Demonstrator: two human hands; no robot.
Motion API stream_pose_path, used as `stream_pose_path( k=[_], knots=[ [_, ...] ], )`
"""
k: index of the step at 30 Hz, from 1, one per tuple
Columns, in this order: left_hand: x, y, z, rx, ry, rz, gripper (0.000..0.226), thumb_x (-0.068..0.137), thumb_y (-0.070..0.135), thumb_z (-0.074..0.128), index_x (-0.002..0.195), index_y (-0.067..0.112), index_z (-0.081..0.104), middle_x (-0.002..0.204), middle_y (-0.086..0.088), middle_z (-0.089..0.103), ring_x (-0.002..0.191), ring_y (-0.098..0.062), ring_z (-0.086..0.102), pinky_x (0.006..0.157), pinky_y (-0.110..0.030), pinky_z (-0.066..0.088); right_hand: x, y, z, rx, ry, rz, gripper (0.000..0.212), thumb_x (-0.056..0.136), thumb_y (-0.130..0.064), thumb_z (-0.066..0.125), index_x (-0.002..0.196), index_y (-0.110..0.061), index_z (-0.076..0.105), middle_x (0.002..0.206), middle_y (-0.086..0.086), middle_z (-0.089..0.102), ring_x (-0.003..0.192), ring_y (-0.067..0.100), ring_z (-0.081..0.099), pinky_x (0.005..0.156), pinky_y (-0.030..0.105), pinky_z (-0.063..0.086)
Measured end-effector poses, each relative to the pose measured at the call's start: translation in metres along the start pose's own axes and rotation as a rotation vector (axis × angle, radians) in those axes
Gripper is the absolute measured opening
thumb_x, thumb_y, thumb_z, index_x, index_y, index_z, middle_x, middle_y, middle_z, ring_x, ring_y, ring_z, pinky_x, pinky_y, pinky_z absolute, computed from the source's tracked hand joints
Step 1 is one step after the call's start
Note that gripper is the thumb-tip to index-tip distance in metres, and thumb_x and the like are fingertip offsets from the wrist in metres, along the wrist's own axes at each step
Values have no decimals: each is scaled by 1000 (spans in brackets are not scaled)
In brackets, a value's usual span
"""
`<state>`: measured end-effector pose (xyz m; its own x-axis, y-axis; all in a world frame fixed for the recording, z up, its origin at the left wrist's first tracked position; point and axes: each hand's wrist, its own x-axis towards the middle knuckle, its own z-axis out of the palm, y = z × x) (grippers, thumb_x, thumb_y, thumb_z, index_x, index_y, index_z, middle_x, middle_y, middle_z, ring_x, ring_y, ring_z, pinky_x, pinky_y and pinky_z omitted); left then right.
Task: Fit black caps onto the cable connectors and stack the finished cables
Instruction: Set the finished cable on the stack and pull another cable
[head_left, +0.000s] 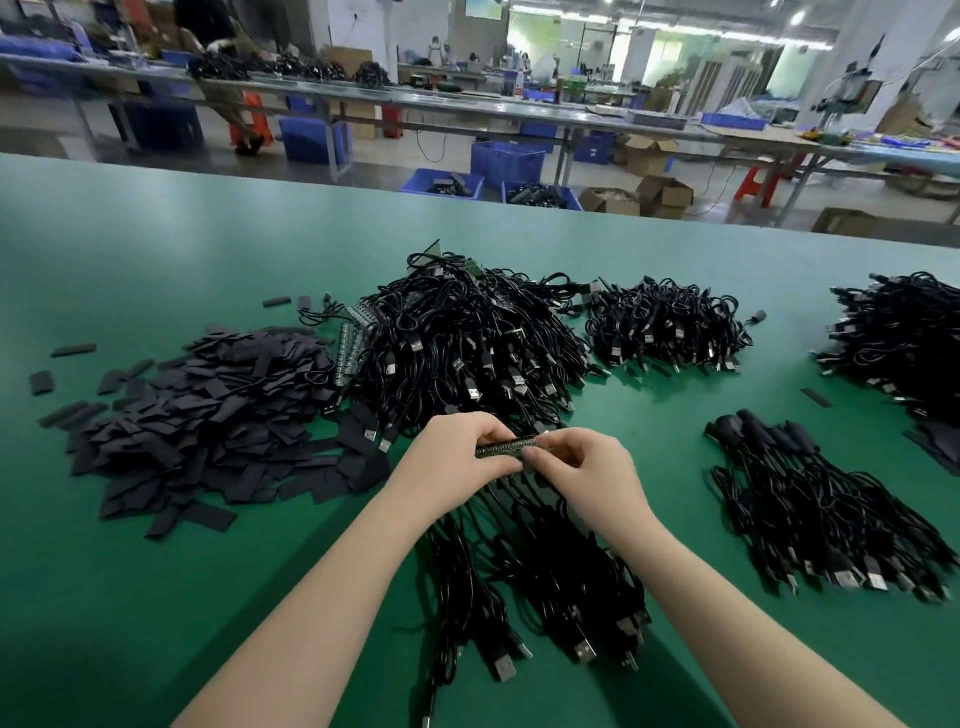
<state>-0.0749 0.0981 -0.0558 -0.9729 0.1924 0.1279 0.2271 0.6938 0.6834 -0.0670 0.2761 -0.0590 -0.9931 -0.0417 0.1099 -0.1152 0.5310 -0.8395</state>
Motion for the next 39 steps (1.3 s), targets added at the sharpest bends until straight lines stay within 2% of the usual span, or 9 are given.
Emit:
stream_pose_path(
  k=[9,16,20,22,25,29,32,35,39],
  knots=[
    [12,12,3,-12,-70,-58,5,82,36,73,82,39,69,86,16,69,87,-2,62,84,-34,54,0,3,-6,-32,68,12,13,81,-25,81,73,-28,72,65,-11,69,58,-8,59,57,4,41],
    [16,15,18,149,-22,-86,4,85,41,68,87,39,66,82,21,59,82,-5,55,69,-26,47,-12,9,-1,-72,235,-41,20,86,-19,75,70,-27,67,63,-15,66,65,-8,60,60,5,41],
    [16,13,24,188,-31,-64,14,88,44,63,99,37,67,86,21,60,80,-3,57,61,-22,43,-13,1,-28,24,467,-16,16,94,-25,66,80,-30,59,76,-12,66,66,0,62,65,26,54],
    [19,15,27,164,-66,-2,19,88,44,64,105,35,67,94,19,63,90,-7,60,69,-25,48,-13,-16,-41,82,568,-98,13,95,-27,63,85,-32,57,82,-12,65,66,4,62,66,35,56],
    [20,22,28,221,-101,118,35,88,43,67,121,32,65,113,13,68,102,-10,63,88,-30,52,-15,-54,-49,104,595,-316,17,96,-28,63,85,-38,54,84,-13,64,65,13,61,61,32,50],
    [21,22,9,-61,173,97,34,97,29,57,131,29,59,117,8,68,88,-15,68,76,-33,60,-16,-94,-41,128,464,-532,22,95,-24,63,88,-42,53,82,-16,63,62,8,60,56,21,46],
    [21,14,-21,-352,484,-83,28,101,28,47,127,26,59,108,12,68,57,4,54,51,-13,46,-9,-104,-25,321,344,-378,22,97,-17,61,90,-36,53,85,-15,64,65,11,69,59,28,55],
    [14,3,-47,-192,684,-119,26,100,33,47,121,27,62,108,14,67,81,7,57,73,-20,46,4,-96,-8,654,238,-12,10,100,-11,55,98,-20,52,97,2,63,69,12,73,67,27,60],
    [2,6,-48,45,449,107,34,97,47,48,123,32,63,116,17,64,102,-1,56,90,-28,46,9,-72,15,938,83,441,13,101,-4,52,113,-7,51,111,15,61,65,13,73,66,29,63]
  ],
)
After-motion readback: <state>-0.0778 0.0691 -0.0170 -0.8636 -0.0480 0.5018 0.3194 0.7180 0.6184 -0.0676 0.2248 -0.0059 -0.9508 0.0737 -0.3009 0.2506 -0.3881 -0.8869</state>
